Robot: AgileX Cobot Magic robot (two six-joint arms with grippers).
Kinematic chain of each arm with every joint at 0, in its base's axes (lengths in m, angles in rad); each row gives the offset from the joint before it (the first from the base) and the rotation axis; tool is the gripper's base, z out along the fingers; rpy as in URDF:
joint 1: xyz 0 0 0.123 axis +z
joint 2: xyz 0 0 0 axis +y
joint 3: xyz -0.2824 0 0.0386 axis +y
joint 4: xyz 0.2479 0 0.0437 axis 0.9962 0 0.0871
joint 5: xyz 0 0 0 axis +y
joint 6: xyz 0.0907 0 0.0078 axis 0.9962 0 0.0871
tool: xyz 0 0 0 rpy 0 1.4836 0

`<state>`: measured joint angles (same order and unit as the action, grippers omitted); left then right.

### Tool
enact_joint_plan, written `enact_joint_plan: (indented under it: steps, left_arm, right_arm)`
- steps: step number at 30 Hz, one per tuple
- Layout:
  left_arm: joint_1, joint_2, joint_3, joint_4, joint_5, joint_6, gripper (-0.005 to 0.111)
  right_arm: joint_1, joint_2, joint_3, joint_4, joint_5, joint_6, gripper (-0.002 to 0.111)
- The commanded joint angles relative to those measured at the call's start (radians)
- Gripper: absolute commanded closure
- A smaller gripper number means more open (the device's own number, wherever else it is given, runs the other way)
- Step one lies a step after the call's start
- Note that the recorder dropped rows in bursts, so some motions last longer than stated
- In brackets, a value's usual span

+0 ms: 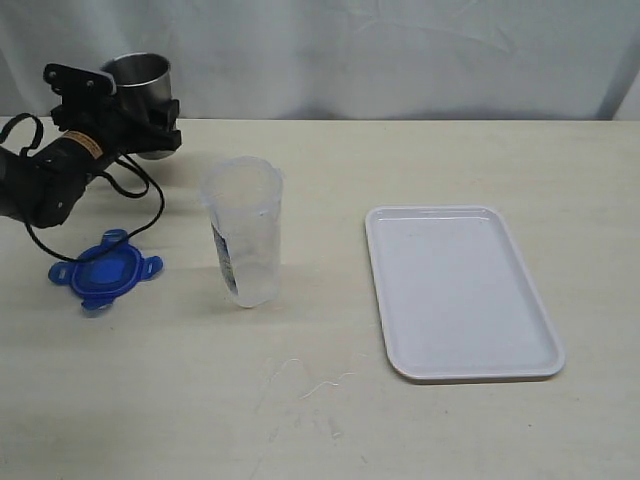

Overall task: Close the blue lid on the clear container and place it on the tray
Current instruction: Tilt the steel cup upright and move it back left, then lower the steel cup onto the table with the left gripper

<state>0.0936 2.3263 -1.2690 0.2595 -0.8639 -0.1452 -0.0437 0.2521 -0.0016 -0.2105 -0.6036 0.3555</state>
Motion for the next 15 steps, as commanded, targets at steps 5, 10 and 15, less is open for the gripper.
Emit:
enact_joint_plan:
  steps: [5, 10, 15]
  left_arm:
    - [0.03, 0.07, -0.016, 0.018, -0.136, -0.054, 0.107]
    - [0.032, 0.071, -0.016, 0.02, -0.122, -0.013, 0.107]
    - [0.036, 0.078, -0.016, 0.04, -0.119, -0.013, 0.107]
  right_arm:
    - [0.0, 0.004, 0.002, -0.007, 0.006, 0.0, 0.104]
    - [0.0, 0.004, 0.002, -0.007, 0.006, 0.0, 0.104]
    - [0.0, 0.004, 0.002, -0.007, 0.006, 0.0, 0.104]
